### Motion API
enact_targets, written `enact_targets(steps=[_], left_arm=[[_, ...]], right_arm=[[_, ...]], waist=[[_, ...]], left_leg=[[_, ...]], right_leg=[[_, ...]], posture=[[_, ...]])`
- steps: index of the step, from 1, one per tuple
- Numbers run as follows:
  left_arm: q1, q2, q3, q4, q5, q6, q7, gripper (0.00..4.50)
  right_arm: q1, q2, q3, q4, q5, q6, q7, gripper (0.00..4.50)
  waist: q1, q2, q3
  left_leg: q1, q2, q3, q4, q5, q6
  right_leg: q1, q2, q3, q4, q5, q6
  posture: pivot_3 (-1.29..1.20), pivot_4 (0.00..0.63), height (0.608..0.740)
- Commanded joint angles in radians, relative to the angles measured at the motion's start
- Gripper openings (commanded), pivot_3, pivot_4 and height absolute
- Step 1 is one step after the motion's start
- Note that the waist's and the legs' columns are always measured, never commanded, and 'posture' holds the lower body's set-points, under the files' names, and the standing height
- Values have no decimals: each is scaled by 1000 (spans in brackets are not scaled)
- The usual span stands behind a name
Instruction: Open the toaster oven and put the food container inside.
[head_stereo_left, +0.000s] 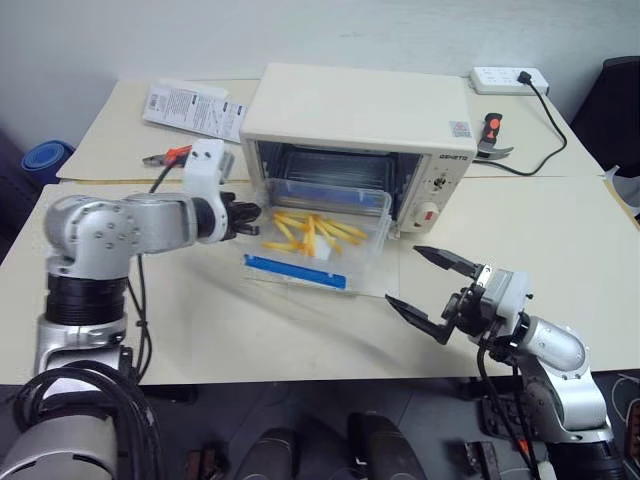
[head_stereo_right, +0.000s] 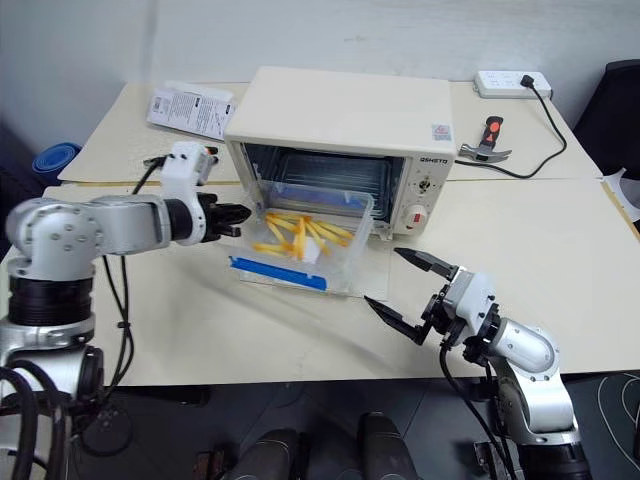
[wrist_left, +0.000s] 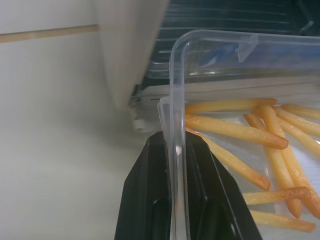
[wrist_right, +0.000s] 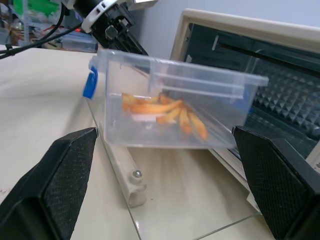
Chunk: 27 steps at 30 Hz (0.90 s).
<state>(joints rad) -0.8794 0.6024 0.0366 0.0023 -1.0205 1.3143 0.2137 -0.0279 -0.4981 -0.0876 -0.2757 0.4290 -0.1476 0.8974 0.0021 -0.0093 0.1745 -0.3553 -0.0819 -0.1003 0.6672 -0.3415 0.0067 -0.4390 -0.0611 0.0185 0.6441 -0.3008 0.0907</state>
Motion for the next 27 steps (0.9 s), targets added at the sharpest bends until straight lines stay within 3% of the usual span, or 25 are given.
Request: enact_targets(steps=[1, 4, 8, 13, 16, 18, 21, 25, 27], left_arm=[[-41, -32, 10, -15, 78, -32, -49, 982], [-30, -75, 33, -18, 116, -49, -81, 1929], [-2, -122, 163, -33, 102, -166, -174, 3189], [144, 66, 188, -56, 165, -332, -552, 3189], [262, 181, 183, -75, 208, -512, -874, 2602], [349, 224, 178, -60, 249, -668, -1091, 1957], [472, 266, 97, 2, 414, -973, -1337, 1098], [528, 197, 20, -8, 458, -1057, -1418, 3], [530, 145, -20, -30, 481, -1066, -1404, 0]], right_arm=[[13, 4, -11, -64, 3, 1, -34, 4500], [21, 7, -15, -78, 6, 2, -54, 4500], [40, -5, -38, -119, 48, 66, -90, 4500], [111, -80, -79, -257, 159, 269, -130, 4500], [186, -188, -45, -329, 175, 405, -94, 3896], [214, -250, 14, -359, 130, 449, -66, 3208], [189, -258, 87, -371, 87, 477, -74, 2178], [95, -209, 158, -330, 42, 476, -92, 940], [46, -179, 176, -297, 25, 473, -103, 305]], waist=[[0, 0, 0], [-2, 0, 0], [-1, 0, 0], [-9, 0, 0], [-2, 0, 0], [4, 0, 0], [13, 0, 0], [23, 0, 0], [28, -1, 0]], left_leg=[[0, 0, 0, 0, 0, 0], [0, 0, 0, 0, 0, 0], [0, 0, 0, 0, 0, 0], [0, 0, 1, -2, 0, -1], [0, 0, 0, -2, 0, -1], [0, 0, 0, -2, 0, -1], [0, 0, 0, -1, 0, 0], [1, 0, 0, -1, 0, 1], [0, 0, -1, 0, 0, 2]], right_leg=[[0, 0, 0, 0, 0, 0], [0, 0, 0, 0, 0, 0], [0, 0, 0, 0, 0, 0], [-4, 1, 4, 2, 0, 0], [-4, 2, 6, 1, 0, 0], [-3, 1, 6, 0, 0, -1], [-1, 1, 6, -3, 0, -1], [2, 1, 6, -5, 0, 0], [2, 1, 5, -5, 0, 0]], posture=[[0, 150, 740], [0, 150, 740], [0, 150, 740], [0, 150, 740], [0, 150, 740], [0, 150, 740], [0, 150, 740], [0, 150, 740], [0, 150, 740]])
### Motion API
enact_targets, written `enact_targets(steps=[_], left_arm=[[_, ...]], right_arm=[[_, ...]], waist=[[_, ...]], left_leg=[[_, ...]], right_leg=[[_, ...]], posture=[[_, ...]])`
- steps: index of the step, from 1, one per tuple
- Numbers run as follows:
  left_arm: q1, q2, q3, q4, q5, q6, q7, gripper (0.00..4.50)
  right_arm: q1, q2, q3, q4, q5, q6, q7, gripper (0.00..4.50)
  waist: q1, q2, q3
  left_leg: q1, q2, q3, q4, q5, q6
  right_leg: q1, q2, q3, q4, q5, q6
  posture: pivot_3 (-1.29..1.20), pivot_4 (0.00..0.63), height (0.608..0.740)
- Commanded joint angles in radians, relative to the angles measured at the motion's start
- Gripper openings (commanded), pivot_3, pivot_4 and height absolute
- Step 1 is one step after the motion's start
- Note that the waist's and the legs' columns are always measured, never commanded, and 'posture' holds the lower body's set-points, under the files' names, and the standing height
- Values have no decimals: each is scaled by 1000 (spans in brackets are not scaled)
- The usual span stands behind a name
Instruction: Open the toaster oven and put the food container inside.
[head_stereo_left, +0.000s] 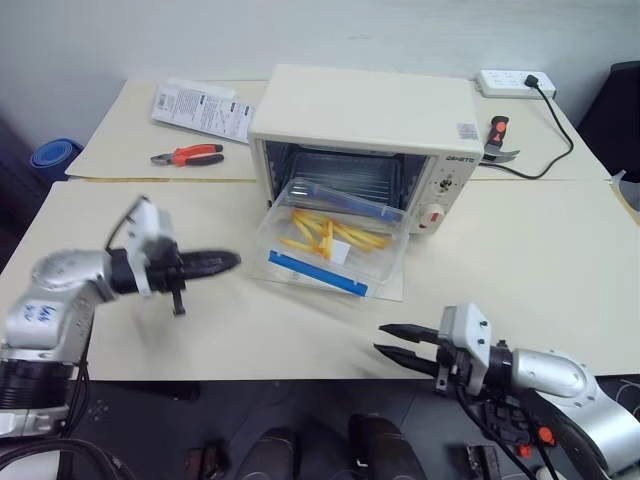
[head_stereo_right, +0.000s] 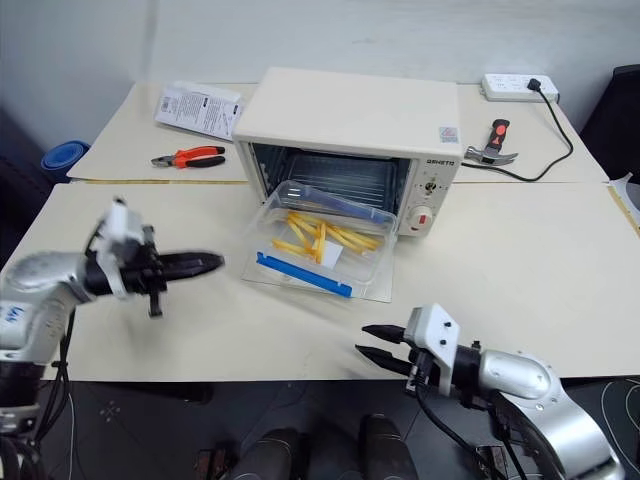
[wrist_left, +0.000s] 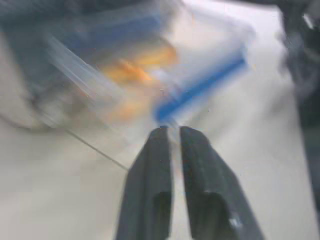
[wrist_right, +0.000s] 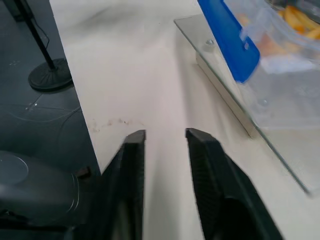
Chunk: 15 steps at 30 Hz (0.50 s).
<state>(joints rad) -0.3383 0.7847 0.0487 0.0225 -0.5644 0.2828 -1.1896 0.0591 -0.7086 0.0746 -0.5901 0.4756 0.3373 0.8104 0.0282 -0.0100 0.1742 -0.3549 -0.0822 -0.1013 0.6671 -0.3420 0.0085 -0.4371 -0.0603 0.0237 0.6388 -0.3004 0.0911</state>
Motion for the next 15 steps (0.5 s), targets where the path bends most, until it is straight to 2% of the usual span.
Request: enact_targets(steps=[1, 5, 11, 15], left_arm=[[-19, -75, -46, -45, 45, -41, 33, 0], [-53, -190, -71, 11, 134, -74, 160, 0], [-120, -342, -36, 107, 212, -130, 372, 0], [-173, -446, -13, 168, 237, -179, 496, 0]], right_arm=[[-69, 50, 18, 43, -35, -13, -31, 12], [-170, 106, 2, 155, -101, -33, -89, 12], [-329, 170, -7, 395, -236, -172, -158, 12], [-458, 262, -10, 576, -304, -250, -247, 12]], waist=[[2, -1, 0], [-3, -1, 0], [-8, -1, 0], [-9, -2, 0]], left_leg=[[0, 0, 0, 1, 0, 1], [-1, -1, 1, 1, -1, 2], [-1, -1, 3, 2, -1, 2], [-1, -1, 4, 2, -1, 1]], right_leg=[[0, 0, 0, 0, 0, 0], [0, 0, 0, 0, 1, 1], [-4, 1, 2, 5, 1, 1], [-6, 1, 3, 7, 1, 1]], posture=[[0, 150, 740], [0, 150, 740], [0, 150, 740], [0, 150, 740]])
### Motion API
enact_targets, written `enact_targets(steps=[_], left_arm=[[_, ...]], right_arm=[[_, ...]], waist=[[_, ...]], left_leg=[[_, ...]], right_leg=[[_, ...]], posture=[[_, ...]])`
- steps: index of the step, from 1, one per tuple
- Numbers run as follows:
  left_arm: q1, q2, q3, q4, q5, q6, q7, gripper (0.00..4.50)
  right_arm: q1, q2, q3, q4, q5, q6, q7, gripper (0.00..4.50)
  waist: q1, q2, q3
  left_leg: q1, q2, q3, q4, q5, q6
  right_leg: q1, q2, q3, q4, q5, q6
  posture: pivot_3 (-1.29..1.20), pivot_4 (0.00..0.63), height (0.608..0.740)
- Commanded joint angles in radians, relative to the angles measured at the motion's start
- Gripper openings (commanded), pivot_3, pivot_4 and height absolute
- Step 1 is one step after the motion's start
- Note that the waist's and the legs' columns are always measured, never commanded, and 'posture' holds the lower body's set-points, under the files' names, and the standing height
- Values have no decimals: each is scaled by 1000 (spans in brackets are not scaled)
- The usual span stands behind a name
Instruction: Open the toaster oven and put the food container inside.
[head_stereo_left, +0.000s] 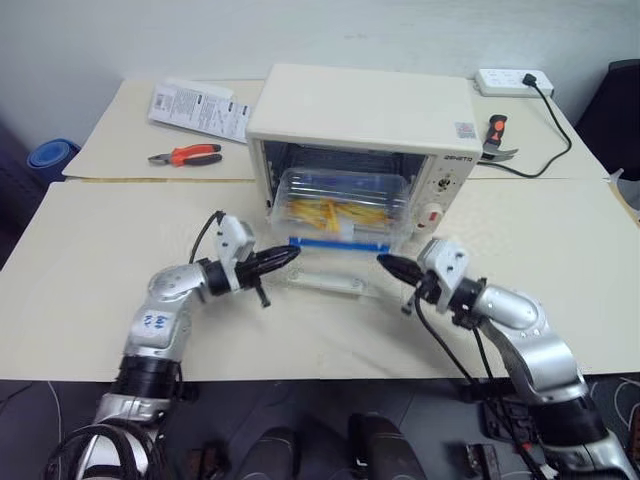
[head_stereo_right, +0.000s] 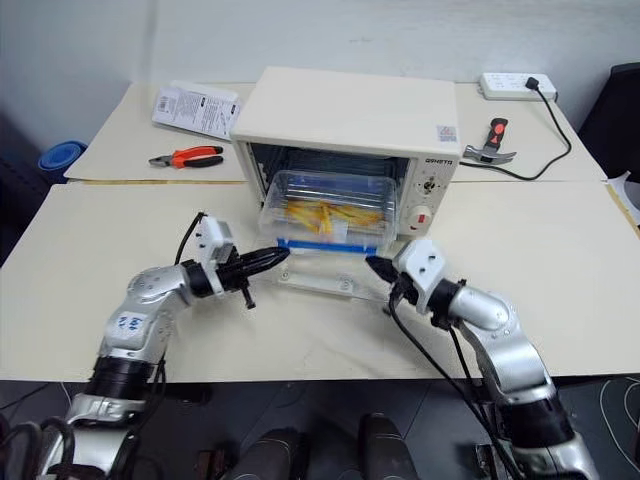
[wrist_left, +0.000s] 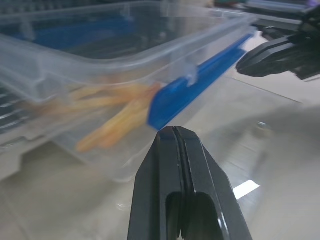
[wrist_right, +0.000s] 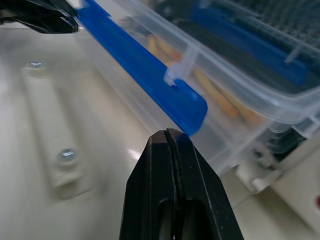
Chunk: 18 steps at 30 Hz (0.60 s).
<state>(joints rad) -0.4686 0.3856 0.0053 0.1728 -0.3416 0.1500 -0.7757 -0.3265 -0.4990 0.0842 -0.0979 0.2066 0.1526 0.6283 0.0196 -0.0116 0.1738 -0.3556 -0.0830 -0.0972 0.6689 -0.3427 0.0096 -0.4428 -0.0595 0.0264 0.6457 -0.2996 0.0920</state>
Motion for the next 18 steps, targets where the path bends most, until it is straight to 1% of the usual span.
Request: enact_targets(steps=[1, 7, 9, 11, 14, 16, 18], left_arm=[[-53, -65, 33, 31, 19, -52, 99, 0], [-148, -147, 34, 161, 100, -143, 222, 0], [-163, -149, 31, 182, 110, -154, 224, 0], [-159, -134, 35, 174, 104, -155, 202, 0], [-114, -82, 61, 97, 68, -128, 153, 561], [-54, -22, 85, 3, 3, -98, 64, 1119], [25, 62, 125, -100, -79, -60, -46, 1709]], right_arm=[[-100, 73, -22, 119, -44, -81, -80, 12], [-246, 180, -24, 327, -113, -164, -180, 12], [-267, 205, -31, 348, -101, -165, -182, 12], [-259, 207, -36, 315, -66, -146, -140, 12], [-196, 161, -56, 172, 35, -65, -32, 0], [-135, 101, -86, 59, 100, -13, 29, 0], [-64, 21, -128, -20, 150, 16, 100, 0]], waist=[[-1, 0, 0], [-8, 0, 0], [-22, 0, 0], [-31, 0, 0], [-37, 0, 0], [-44, 0, 0], [-46, 0, 0]], left_leg=[[-1, 0, 0, 0, 0, 0], [-1, -1, 0, 1, 0, 0], [-2, -1, 1, 3, 0, 0], [-2, 0, 1, 4, 0, 0], [-2, 0, 0, 3, 0, -1], [-2, 0, 0, 0, 0, -1], [-2, 0, -1, -1, 0, 0]], right_leg=[[-1, 0, 0, 0, 0, 0], [-2, 0, 0, 1, 0, 0], [-1, 0, 0, 1, 0, 0], [-1, 0, 0, 2, 0, 0], [-2, 0, 0, 3, 0, 0], [-2, 0, 0, 4, 0, 0], [-3, 0, 0, 5, 0, 0]], posture=[[0, 150, 740], [0, 150, 740], [0, 150, 740], [0, 150, 740], [0, 150, 740], [0, 150, 740], [0, 150, 740]])
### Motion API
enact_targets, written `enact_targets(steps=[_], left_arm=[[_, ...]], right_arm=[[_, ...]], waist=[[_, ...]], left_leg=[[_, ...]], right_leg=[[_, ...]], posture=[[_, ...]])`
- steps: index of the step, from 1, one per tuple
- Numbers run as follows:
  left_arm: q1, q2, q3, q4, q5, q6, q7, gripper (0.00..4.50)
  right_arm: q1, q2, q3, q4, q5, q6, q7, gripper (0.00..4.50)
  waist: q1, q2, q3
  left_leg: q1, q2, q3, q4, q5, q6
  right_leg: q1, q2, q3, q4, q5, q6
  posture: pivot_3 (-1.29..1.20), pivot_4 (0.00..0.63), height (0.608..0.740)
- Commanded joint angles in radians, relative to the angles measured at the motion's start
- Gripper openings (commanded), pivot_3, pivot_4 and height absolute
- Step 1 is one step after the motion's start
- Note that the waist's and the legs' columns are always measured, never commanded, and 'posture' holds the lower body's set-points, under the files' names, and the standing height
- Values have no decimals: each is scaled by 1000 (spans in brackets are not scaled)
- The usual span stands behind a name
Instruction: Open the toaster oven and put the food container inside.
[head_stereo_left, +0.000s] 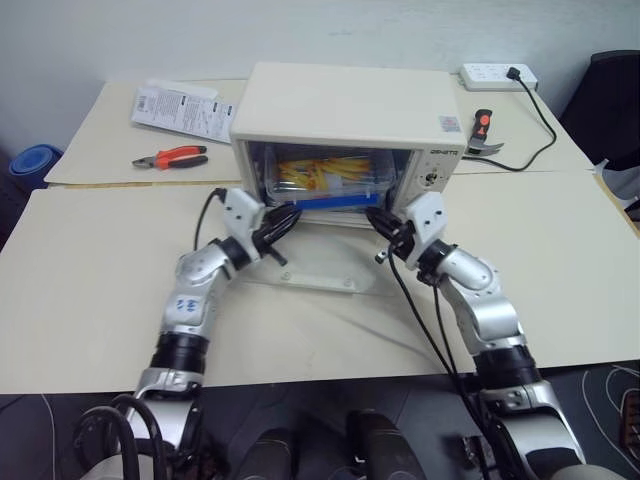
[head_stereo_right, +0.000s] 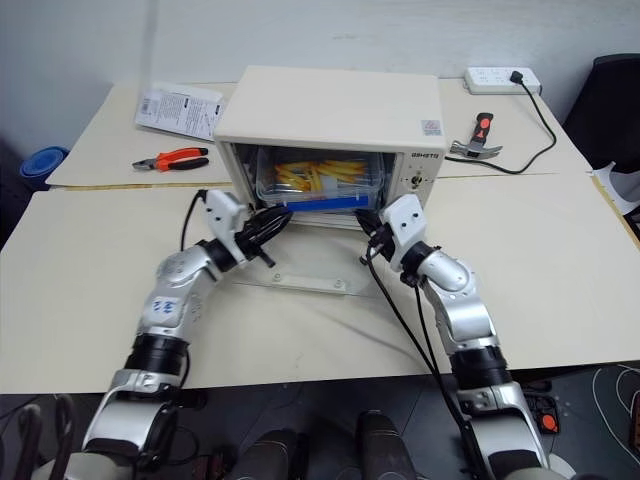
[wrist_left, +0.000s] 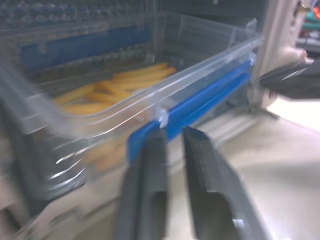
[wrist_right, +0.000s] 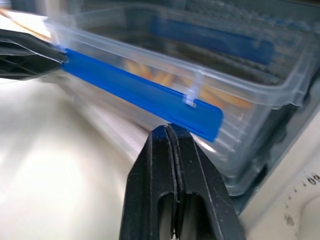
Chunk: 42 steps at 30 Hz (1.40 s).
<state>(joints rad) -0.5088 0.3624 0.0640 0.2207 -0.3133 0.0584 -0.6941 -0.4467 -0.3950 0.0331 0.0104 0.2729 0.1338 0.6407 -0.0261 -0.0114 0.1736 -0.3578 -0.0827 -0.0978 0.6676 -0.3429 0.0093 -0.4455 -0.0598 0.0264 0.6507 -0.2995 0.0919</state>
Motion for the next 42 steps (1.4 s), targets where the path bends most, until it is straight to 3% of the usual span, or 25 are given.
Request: enact_targets(steps=[1, 6, 9, 16, 25, 29, 33, 38, 42], left_arm=[[107, 139, 92, -188, -143, 45, -187, 1998], [233, 357, 188, -246, -251, 94, -428, 3502], [248, 467, 219, -231, -335, 145, -607, 4450], [235, 535, 232, -193, -359, 191, -710, 4482], [328, 402, 366, -249, -386, 192, -492, 4482], [394, 345, 394, -233, -284, 72, -400, 4482], [454, 327, 377, -221, -207, -15, -364, 4482], [545, 327, 354, -242, -137, -77, -348, 4500], [584, 317, 343, -264, -120, -94, -323, 4500]], right_arm=[[97, -126, -100, -145, 107, 39, 133, 0], [223, -271, -117, -26, 56, -122, 317, 0], [220, -259, -80, 116, 26, -267, 408, 0], [121, -155, -32, 284, 26, -401, 484, 0], [0, 26, -182, 119, 287, -251, 307, 0], [-45, 23, -226, 60, 340, -187, 259, 0], [-14, -64, -204, 7, 341, -103, 332, 0], [150, -248, -138, 4, 195, -210, 532, 1553], [244, -283, -140, 40, 165, -292, 601, 2986]], waist=[[-1, 0, 0], [5, 0, 0], [4, 1, 0], [-2, 2, 1], [0, 3, 1], [4, 2, 1], [5, 2, 1], [24, 2, 1], [26, 2, 1]], left_leg=[[0, 0, 0, 0, 0, 0], [0, 0, 0, 1, -1, 1], [3, 0, 1, 0, 0, 1], [3, 0, 1, -1, -1, 1], [2, 1, 1, -1, -1, 0], [2, 1, 1, 0, -1, 1], [2, 1, 0, 0, -1, 1], [2, 1, 1, -1, -2, 2], [2, 1, 3, 0, -2, 3]], right_leg=[[0, 0, 0, -1, 0, 0], [2, 0, 0, -7, 0, 0], [5, 0, 0, -6, 0, 0], [4, 0, 1, -6, 0, 0], [2, 1, 1, -5, 0, -1], [2, 0, 0, -6, 0, -1], [2, 0, 1, -6, 0, -1], [2, 0, 1, -7, 0, -1], [2, 0, 3, -7, 0, -1]], posture=[[0, 150, 740], [0, 150, 740], [0, 150, 740], [0, 150, 740], [0, 150, 740], [0, 150, 740], [0, 150, 740], [0, 150, 740], [0, 150, 740]])
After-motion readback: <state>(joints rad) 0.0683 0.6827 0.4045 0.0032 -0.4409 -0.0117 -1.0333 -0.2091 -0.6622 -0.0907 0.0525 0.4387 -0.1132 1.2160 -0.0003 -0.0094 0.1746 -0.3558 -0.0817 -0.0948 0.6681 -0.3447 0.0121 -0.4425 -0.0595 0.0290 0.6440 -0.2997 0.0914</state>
